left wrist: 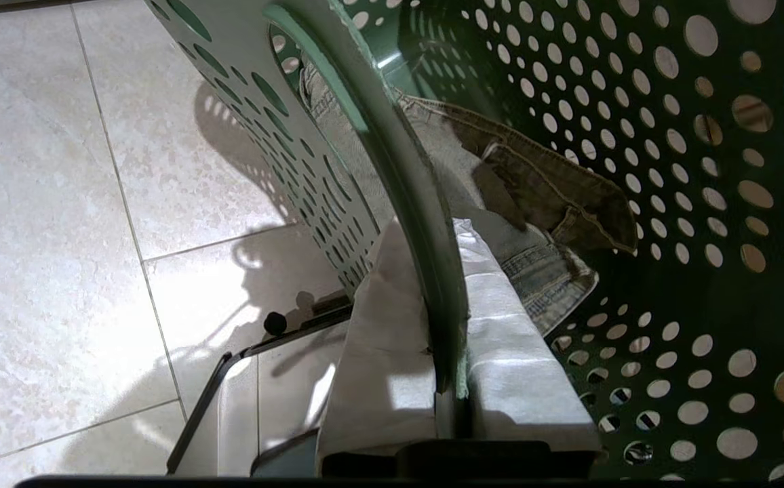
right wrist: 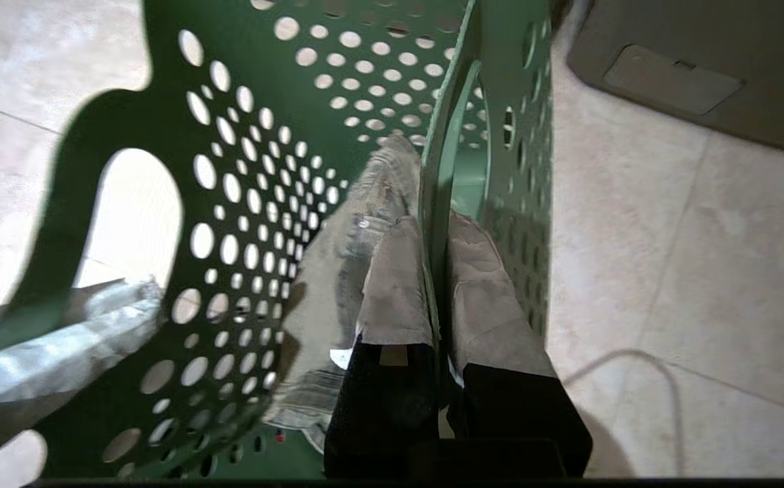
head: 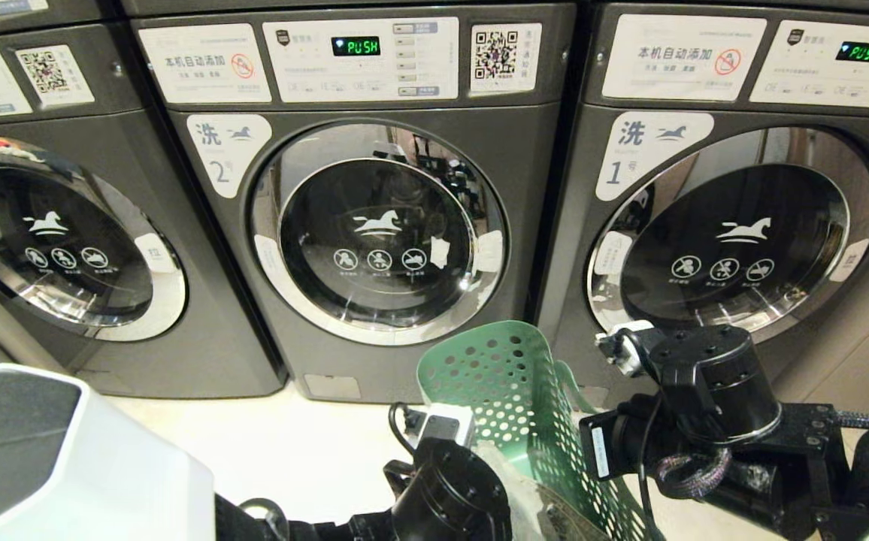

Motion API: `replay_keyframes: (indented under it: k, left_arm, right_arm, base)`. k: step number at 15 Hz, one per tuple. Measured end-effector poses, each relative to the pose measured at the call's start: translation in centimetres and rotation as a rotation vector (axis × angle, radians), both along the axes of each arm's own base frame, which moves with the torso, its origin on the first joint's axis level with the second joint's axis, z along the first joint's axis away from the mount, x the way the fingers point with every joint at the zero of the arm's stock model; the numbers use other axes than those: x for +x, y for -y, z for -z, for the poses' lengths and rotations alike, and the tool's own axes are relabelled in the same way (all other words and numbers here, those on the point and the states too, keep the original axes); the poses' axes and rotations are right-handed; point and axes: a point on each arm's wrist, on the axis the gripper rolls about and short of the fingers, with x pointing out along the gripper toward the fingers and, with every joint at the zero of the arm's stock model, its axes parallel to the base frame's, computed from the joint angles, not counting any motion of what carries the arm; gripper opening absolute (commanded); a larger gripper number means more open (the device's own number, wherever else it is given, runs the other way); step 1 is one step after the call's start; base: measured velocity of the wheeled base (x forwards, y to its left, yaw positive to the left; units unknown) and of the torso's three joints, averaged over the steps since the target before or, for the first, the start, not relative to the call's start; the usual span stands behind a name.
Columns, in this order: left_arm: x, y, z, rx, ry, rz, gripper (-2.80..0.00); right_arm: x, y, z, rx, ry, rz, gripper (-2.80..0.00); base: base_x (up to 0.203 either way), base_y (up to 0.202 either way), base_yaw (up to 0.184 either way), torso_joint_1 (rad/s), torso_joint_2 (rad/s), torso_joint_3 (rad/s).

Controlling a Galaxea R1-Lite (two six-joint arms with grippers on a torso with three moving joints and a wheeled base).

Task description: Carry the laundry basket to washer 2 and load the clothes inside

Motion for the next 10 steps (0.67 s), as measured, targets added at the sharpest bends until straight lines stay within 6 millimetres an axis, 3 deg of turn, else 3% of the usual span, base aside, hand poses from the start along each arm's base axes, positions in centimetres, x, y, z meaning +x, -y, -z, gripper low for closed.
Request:
replay_keyframes:
  k: [10]
  left_arm:
    - [3.0, 3.1, 0.5, -0.001, 0.062, 0.001, -2.80]
  right_arm:
    - [1.3, 1.1, -0.7, 0.009, 0.047, 0.060, -2.80]
  base:
    - [0.000, 0.000, 0.000, 0.005, 0.00, -0.194]
